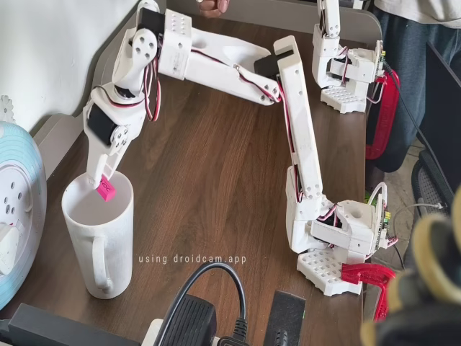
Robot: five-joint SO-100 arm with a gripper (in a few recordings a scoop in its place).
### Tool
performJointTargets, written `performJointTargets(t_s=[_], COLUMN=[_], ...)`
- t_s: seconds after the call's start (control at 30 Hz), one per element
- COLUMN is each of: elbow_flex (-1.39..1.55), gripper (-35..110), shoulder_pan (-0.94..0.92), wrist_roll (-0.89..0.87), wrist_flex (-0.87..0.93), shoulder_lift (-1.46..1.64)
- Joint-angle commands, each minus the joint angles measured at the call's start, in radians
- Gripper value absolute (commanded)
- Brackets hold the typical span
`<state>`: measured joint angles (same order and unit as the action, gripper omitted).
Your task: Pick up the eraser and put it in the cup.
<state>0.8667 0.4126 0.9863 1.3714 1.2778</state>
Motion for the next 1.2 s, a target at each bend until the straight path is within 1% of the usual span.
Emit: performJointTargets(t_s=[0.0, 0.1, 0.13, 0.17, 0.23, 0.37, 0.43, 0.47, 0.63, 0.7, 0.77, 0.83, 0.9, 1.03, 1.17], elbow_flex=[-0.032, -0.032, -0.032, -0.034, -0.034, -0.025, 0.0, 0.216, 0.718, 0.943, 1.22, 1.266, 1.304, 1.468, 1.6], gripper=[31, 28, 20, 9, 0, 0, 0, 0, 0, 0, 0, 0, 0, 0, 0], shoulder_pan=[0.003, -0.008, -0.012, -0.015, -0.015, -0.018, -0.031, -0.041, -0.063, -0.094, -0.152, -0.198, -0.232, -0.302, -0.344], wrist_roll=[0.012, 0.008, 0.0, -0.014, -0.012, -0.067, -0.094, -0.061, 0.066, 0.155, 0.278, 0.305, 0.327, 0.4, 0.459], wrist_flex=[0.02, 0.017, 0.017, 0.018, 0.051, 0.193, 0.227, 0.195, 0.087, 0.032, -0.012, 0.008, -0.028, -0.215, -0.333], shoulder_lift=[0.023, 0.025, 0.029, 0.041, 0.087, 0.282, 0.347, 0.566, 1.108, 1.347, 1.66, 1.692, 1.697, 1.706, 1.73])
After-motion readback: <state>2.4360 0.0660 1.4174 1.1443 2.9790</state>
